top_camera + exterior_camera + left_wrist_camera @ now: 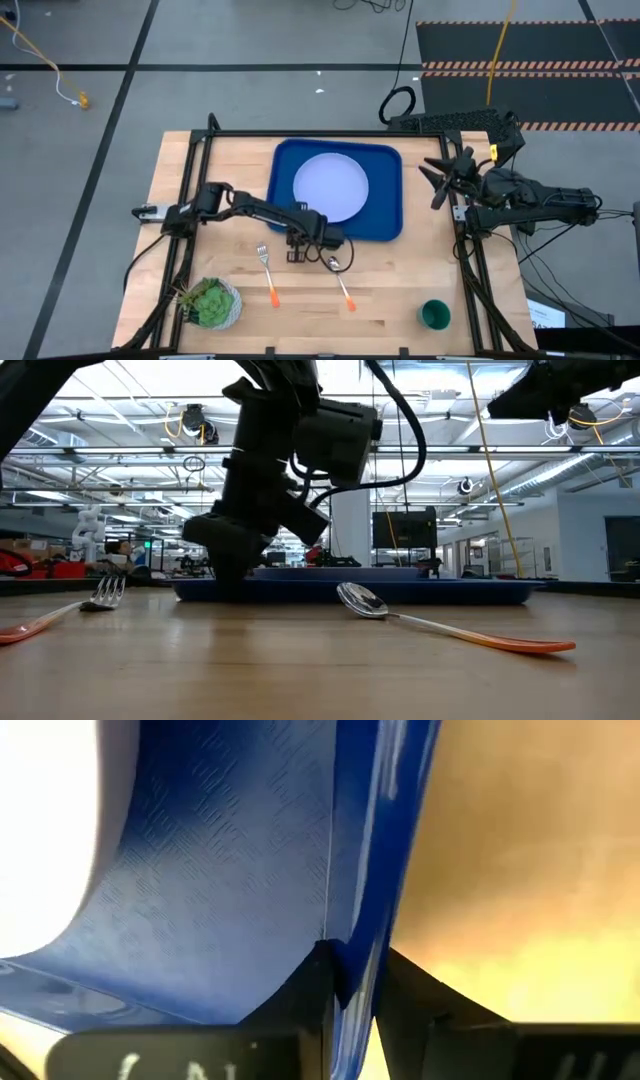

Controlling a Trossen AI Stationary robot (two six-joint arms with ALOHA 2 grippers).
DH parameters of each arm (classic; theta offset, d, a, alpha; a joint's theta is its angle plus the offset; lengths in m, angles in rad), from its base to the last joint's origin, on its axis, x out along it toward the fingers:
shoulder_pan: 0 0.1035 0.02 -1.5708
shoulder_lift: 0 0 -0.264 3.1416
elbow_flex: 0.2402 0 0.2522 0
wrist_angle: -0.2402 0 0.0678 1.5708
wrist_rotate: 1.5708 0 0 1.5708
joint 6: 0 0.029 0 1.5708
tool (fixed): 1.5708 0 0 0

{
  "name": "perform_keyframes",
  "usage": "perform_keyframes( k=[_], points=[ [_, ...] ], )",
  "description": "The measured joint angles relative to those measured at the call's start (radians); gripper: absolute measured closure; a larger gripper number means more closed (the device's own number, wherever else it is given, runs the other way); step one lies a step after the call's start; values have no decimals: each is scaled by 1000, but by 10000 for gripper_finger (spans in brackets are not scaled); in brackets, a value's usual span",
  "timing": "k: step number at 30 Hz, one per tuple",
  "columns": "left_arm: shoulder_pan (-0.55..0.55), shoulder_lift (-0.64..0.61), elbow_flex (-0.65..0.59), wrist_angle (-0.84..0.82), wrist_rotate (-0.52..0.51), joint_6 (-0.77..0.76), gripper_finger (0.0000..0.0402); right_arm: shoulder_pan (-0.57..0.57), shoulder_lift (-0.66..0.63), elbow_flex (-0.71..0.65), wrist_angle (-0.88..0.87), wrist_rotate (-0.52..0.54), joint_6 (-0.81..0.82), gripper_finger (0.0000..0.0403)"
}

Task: Pick and place plate/cup/fork/spoon on tray
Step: Move the serving tray to the center of the table

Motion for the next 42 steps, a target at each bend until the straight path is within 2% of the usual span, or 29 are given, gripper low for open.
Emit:
perform_keyframes(
  k=[8,29,32,37,42],
  points=[
    [-90,0,1,12,71,-98,328,0,0,0,71,4,-78,282],
    [-185,-2,2,17,130,-240,334,0,0,0,113,5,-110,282],
    [-185,1,17,-17,113,-220,334,0,0,0,113,5,-110,282],
    [-169,-2,106,-185,10,-205,337,0,0,0,113,6,-110,282],
    [-146,-74,167,-170,-65,-202,337,0,0,0,110,5,-106,282]
  ],
)
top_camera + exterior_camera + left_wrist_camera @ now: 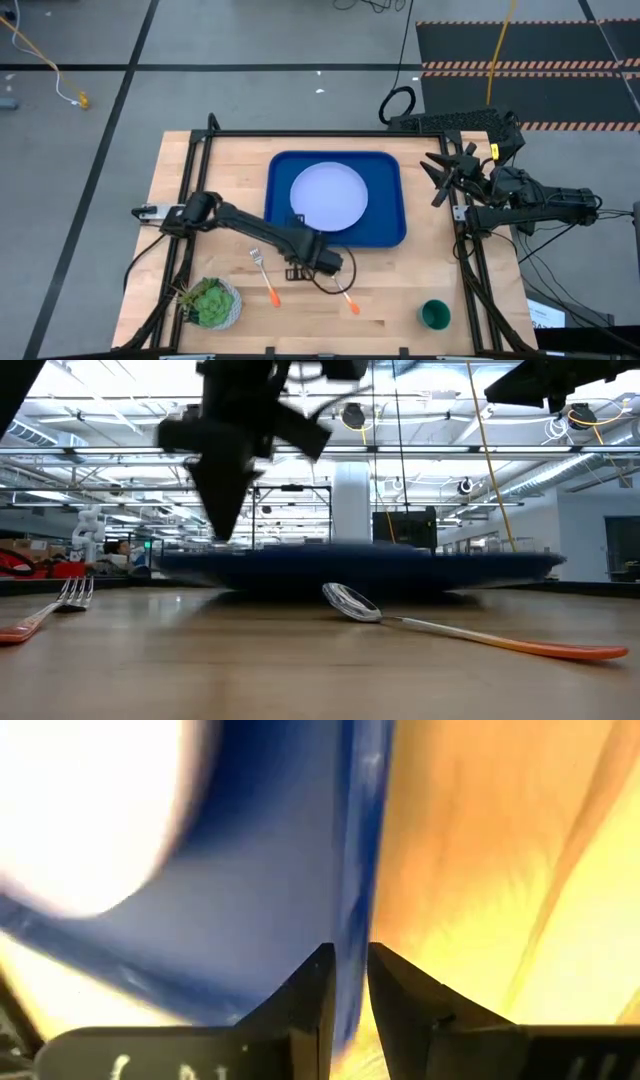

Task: Pick and place plate/cup/fork/spoon on tray
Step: Move the serving tray to the center of the table

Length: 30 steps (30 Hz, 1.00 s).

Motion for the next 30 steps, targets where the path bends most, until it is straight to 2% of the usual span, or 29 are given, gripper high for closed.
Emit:
perform_keyframes(
  k=[5,10,13,17,20,30],
  points=[
    [5,-81,4,61,-6,-18,336,0,0,0,-10,0,7,282],
    [6,-90,3,91,-23,0,336,0,0,0,-11,-2,11,282],
    [17,-70,3,183,-60,64,335,0,0,0,-10,-2,16,282],
    [45,-23,2,329,-58,159,335,0,0,0,-10,-3,26,282],
    [67,9,2,364,-56,199,335,0,0,0,-11,-4,27,282],
    [126,86,2,392,115,227,334,0,0,0,-35,-4,34,282]
  ],
)
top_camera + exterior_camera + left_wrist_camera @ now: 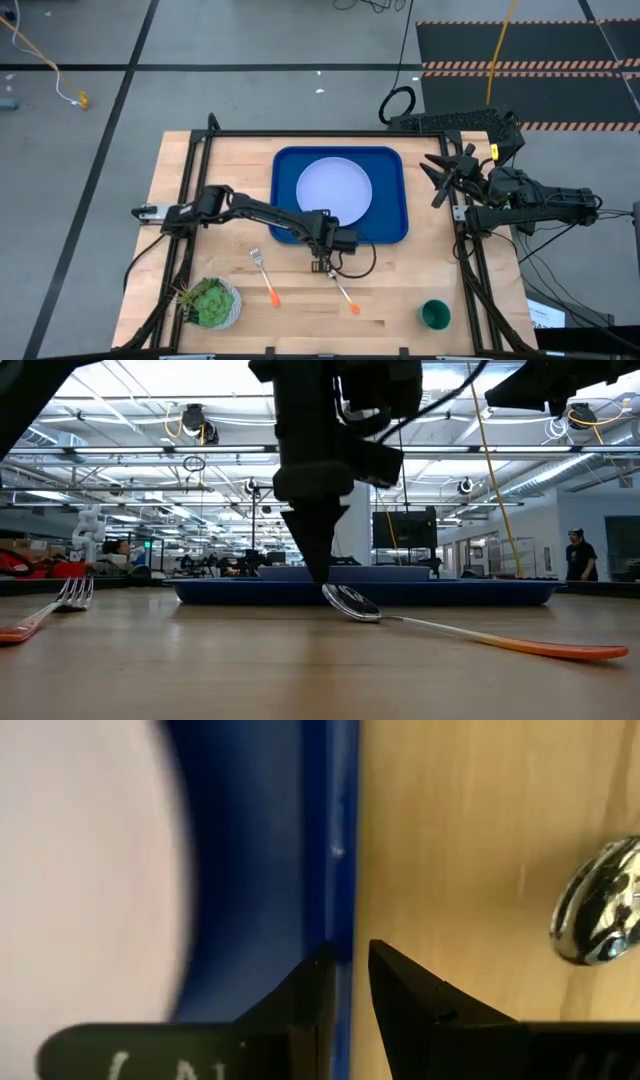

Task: Pick and place plate/cup/fork/spoon on tray
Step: Move the serving tray to the center of the table

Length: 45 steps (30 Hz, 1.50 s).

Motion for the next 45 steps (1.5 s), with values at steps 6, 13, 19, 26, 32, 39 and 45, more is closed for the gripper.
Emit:
perform_keyframes(
  k=[6,13,19,26,32,39,45],
  points=[
    [-5,-1,-32,-14,123,-17,334,0,0,0,-4,0,0,282],
    [-51,-6,-100,-42,230,-63,334,0,0,0,-27,0,19,282],
    [-107,-9,-105,-93,253,-105,334,0,0,0,-26,0,26,282],
    [-132,-43,-102,-131,268,-126,334,0,0,0,-22,0,26,282],
    [-108,-171,-101,-146,47,-141,335,0,0,0,-17,0,25,282],
    [-29,-260,-99,-87,-201,-107,335,0,0,0,-10,0,21,282],
    [49,-248,-206,-78,-179,-86,335,0,0,0,-27,0,21,282]
  ],
)
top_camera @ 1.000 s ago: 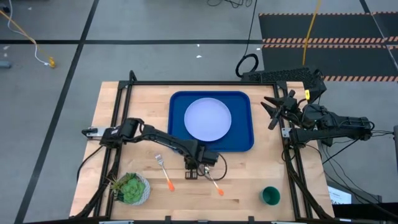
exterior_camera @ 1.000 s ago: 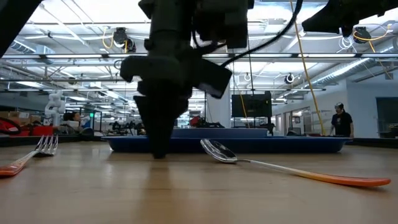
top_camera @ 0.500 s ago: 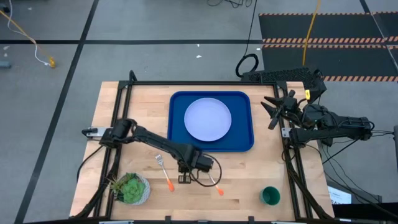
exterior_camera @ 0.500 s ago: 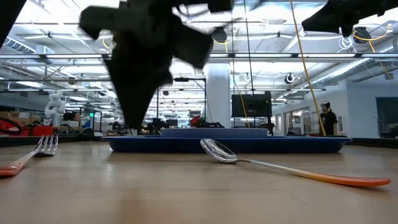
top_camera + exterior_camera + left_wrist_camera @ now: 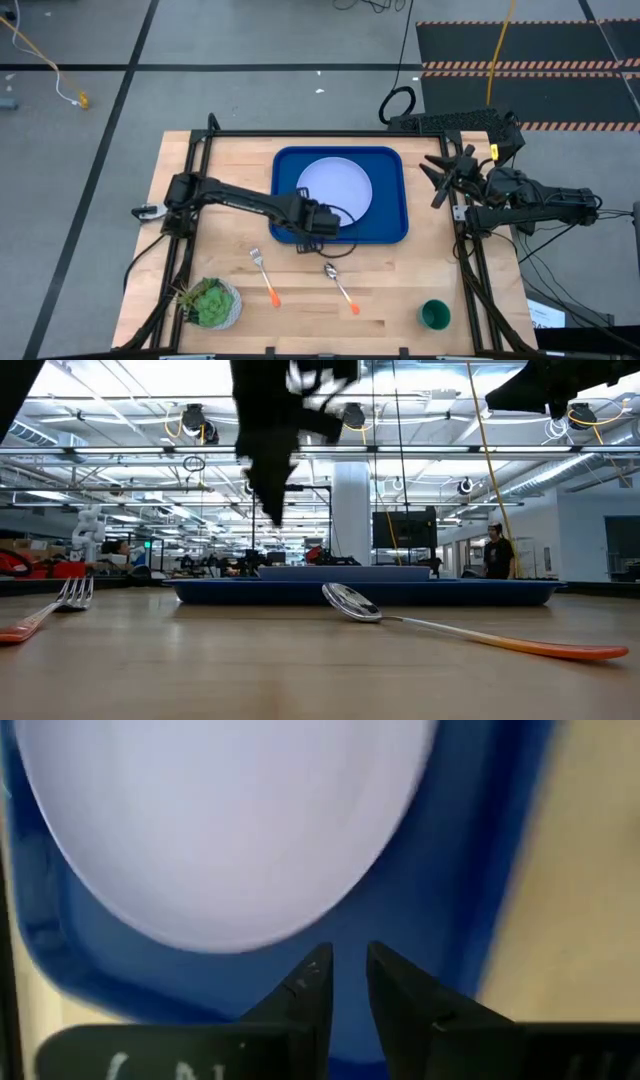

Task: Pick and place plate/cup/fork/spoon on tray
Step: Move the serving tray to the center of the table, then adjust the blue plate on the serving tray

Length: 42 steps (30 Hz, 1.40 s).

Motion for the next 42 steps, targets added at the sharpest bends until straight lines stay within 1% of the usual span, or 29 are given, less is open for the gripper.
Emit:
perform_keyframes(
  k=[5,8,10,13,20,24,31,35,38,42],
  points=[
    [32,0,-151,76,88,-9,335,0,0,0,-7,0,2,282],
    [32,0,-237,162,132,-12,335,0,0,0,-7,0,3,282],
    [27,0,-276,191,168,-30,335,0,0,0,-7,0,4,282],
    [1,-6,-297,180,201,-65,335,0,0,0,-6,0,5,282],
    [-112,-5,-302,98,243,-134,335,0,0,0,-5,0,5,282],
    [-159,-5,-303,102,276,-185,335,0,0,0,-3,0,5,282],
    [-173,-5,-303,117,282,-212,335,0,0,0,11,0,3,282],
    [-171,-19,-305,93,274,-209,335,0,0,0,16,0,-7,282],
    [-160,-54,-307,52,225,-221,335,0,0,0,16,1,-11,282],
    [-141,-102,-305,47,179,-224,335,0,0,0,16,2,-12,282]
  ],
)
